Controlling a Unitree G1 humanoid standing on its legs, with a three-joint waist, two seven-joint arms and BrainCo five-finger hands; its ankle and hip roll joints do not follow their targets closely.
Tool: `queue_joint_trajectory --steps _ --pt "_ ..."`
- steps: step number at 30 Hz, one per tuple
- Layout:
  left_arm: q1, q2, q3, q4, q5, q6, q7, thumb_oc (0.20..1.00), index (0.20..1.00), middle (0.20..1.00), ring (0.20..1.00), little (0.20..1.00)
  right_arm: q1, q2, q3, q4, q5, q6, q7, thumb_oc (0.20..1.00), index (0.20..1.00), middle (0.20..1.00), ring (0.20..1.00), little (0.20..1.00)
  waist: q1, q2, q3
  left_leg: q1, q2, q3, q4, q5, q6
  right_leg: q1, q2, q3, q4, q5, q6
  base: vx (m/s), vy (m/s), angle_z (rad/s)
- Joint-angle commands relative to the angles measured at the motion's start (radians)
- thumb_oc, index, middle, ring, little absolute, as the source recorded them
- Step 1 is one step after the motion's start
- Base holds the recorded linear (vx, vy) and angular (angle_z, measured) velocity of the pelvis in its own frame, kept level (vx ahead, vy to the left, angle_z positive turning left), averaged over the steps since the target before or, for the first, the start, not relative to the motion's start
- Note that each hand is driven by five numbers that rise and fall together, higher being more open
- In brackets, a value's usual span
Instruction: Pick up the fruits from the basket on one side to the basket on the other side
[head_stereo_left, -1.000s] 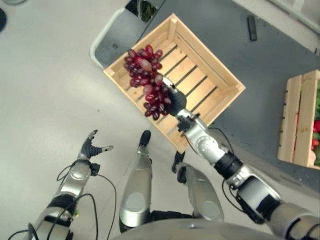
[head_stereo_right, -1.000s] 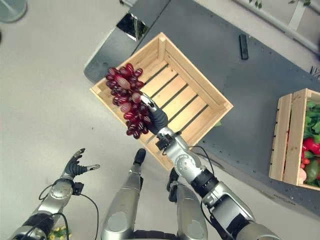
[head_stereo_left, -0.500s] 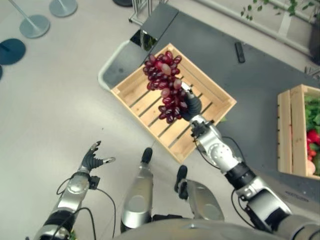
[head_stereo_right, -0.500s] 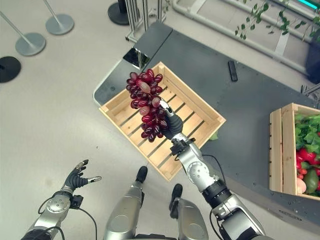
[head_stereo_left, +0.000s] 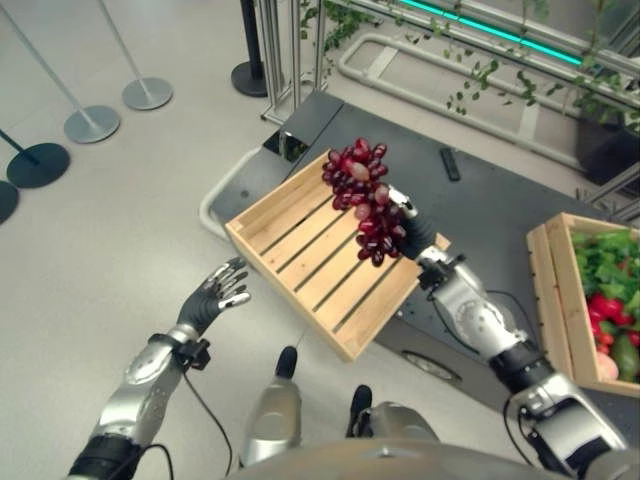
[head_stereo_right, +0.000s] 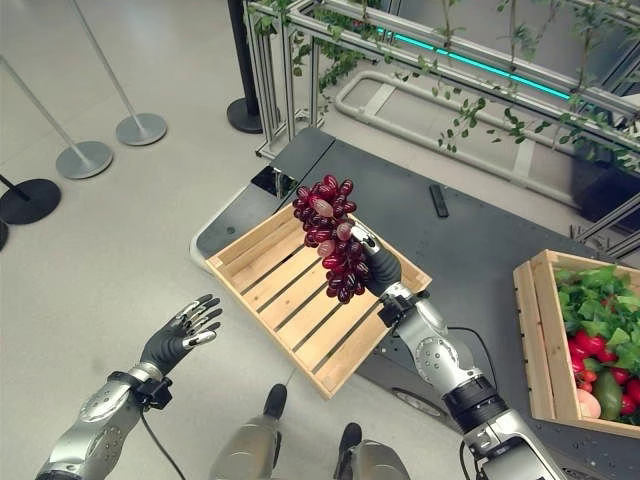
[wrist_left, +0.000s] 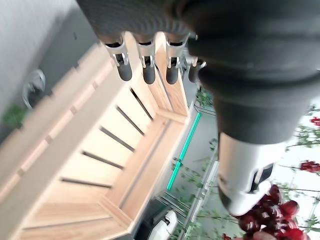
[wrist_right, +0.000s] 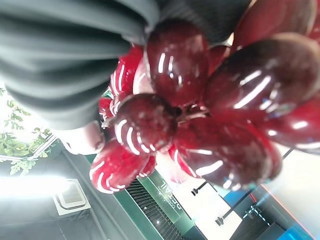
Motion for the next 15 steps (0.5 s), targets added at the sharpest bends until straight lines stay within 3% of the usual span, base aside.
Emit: queue_joint_trajectory --steps 1,5,9,15 --pt "-0.023 0.076 -0.069 -0.158 -0.258 0.047 -0.072 1.000 1.000 1.000 1.000 1.000 -0.037 -0.025 -0.028 -0.147 0.021 -0.033 0.053 0.200 0.200 0.200 0.200 0.200 -0.028 -0.057 -0.101 0.045 -0.025 0.059 0.022 -0.066 0.026 0.038 -0.015 -0.007 -0.022 0.023 0.080 0.05 -0.013 -0.02" --pt "-0.048 0.090 -0.123 -0.216 -0.363 0.086 -0.070 1.000 1.000 1.000 1.000 1.000 -0.042 -0.045 -0.012 -0.159 0.029 -0.033 0.054 0.200 0.200 0.200 0.200 0.200 -0.037 -0.063 -0.111 0.056 -0.021 0.066 0.026 -0.078 0.028 0.043 -0.014 -0.003 -0.017 0.021 0.083 0.06 -0.017 -0.10" --pt "-0.084 0.072 -0.269 -0.277 -0.544 0.165 -0.051 1.000 1.000 1.000 1.000 1.000 -0.062 -0.043 0.032 -0.154 0.044 -0.027 0.045 0.200 0.200 0.200 0.200 0.200 -0.052 -0.069 -0.119 0.076 -0.016 0.077 0.027 -0.090 0.031 0.053 -0.011 0.004 -0.014 0.017 0.088 0.06 -0.010 -0.05" --pt "-0.132 0.083 -0.391 -0.296 -0.624 0.189 -0.035 1.000 1.000 1.000 1.000 1.000 -0.095 -0.056 0.066 -0.159 0.043 -0.037 0.030 0.200 0.200 0.200 0.200 0.200 -0.064 -0.075 -0.117 0.088 -0.010 0.085 0.027 -0.098 0.031 0.060 -0.009 0.011 -0.007 0.016 0.094 0.04 -0.008 -0.07"
